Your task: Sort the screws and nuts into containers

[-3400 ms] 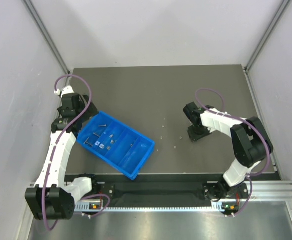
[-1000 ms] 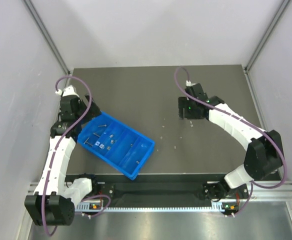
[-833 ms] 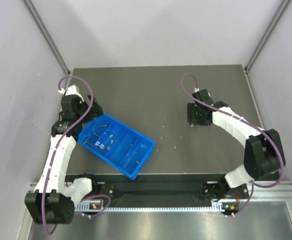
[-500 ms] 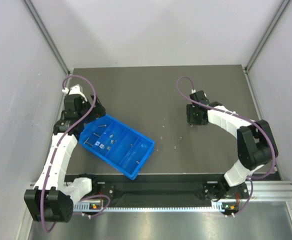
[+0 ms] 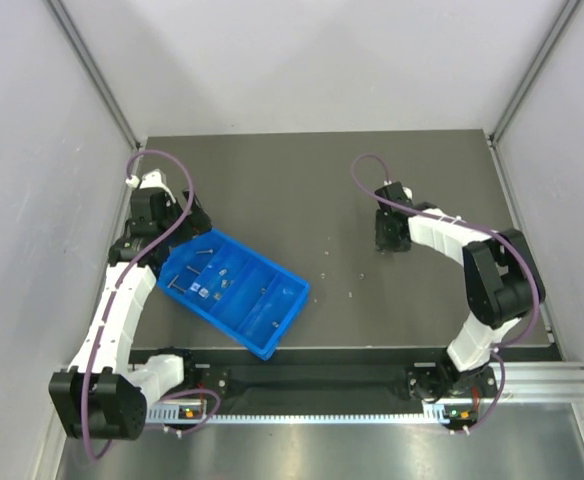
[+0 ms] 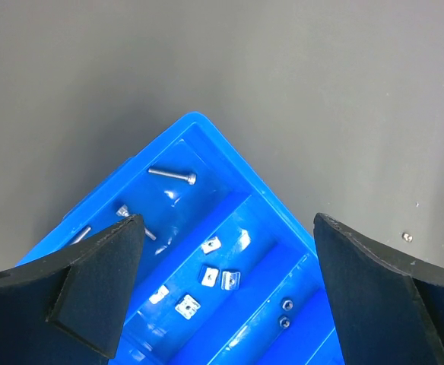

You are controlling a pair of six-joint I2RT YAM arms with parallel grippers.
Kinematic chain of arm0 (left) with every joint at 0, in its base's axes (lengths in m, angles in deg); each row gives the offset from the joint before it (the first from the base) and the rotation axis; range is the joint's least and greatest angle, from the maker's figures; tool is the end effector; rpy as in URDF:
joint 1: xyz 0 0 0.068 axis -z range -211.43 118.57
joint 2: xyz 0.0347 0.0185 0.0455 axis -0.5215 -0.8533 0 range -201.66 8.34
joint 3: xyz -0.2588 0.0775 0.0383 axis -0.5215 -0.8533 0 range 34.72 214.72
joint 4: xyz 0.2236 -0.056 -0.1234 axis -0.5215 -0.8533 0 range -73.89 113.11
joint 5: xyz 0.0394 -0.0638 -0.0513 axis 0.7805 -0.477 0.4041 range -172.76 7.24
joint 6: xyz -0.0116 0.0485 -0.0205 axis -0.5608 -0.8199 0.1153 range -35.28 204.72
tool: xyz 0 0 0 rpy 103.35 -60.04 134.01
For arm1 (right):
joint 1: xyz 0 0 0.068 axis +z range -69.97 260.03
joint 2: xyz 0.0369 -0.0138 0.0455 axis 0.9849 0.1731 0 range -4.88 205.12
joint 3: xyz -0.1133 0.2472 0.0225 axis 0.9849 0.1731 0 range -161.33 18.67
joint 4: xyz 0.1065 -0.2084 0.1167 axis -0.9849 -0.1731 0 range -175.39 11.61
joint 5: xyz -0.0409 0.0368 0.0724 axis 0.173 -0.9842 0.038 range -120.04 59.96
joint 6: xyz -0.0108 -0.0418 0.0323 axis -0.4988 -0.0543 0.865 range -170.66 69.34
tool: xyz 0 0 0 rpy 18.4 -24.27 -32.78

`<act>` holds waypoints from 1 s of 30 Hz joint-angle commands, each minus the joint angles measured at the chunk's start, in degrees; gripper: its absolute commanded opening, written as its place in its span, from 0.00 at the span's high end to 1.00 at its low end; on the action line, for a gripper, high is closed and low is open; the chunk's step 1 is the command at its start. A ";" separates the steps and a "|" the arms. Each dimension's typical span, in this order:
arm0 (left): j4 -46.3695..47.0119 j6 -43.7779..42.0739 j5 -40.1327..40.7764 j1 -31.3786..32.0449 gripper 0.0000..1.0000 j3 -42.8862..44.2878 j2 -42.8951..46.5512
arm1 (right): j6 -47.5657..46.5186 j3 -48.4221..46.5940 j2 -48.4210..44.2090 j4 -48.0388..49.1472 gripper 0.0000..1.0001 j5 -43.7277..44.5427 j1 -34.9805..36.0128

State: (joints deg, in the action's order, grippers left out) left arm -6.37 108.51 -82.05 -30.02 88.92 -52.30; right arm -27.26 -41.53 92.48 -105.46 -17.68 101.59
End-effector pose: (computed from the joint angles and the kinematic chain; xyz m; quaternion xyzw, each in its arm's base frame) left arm 0.2294 -0.0053 0.3115 -0.1756 0.8732 -0.0938 0.4449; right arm 0.3122 0.1152 0.1772 0.0396 0.9686 -0.0122 0.2450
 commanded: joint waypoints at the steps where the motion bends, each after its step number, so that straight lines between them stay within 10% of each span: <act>1: 3.19 -0.76 0.43 0.08 0.03 0.12 0.26 | 1.65 -3.07 1.51 1.67 0.59 0.30 -0.29; 30: 3.11 -0.76 0.78 0.08 0.03 0.21 0.79 | 4.55 -1.94 3.98 1.05 0.81 2.67 1.82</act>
State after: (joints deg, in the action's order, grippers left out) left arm -6.35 108.51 -81.85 -30.02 88.92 -52.30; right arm -23.11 -42.63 95.78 -104.69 -15.91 102.75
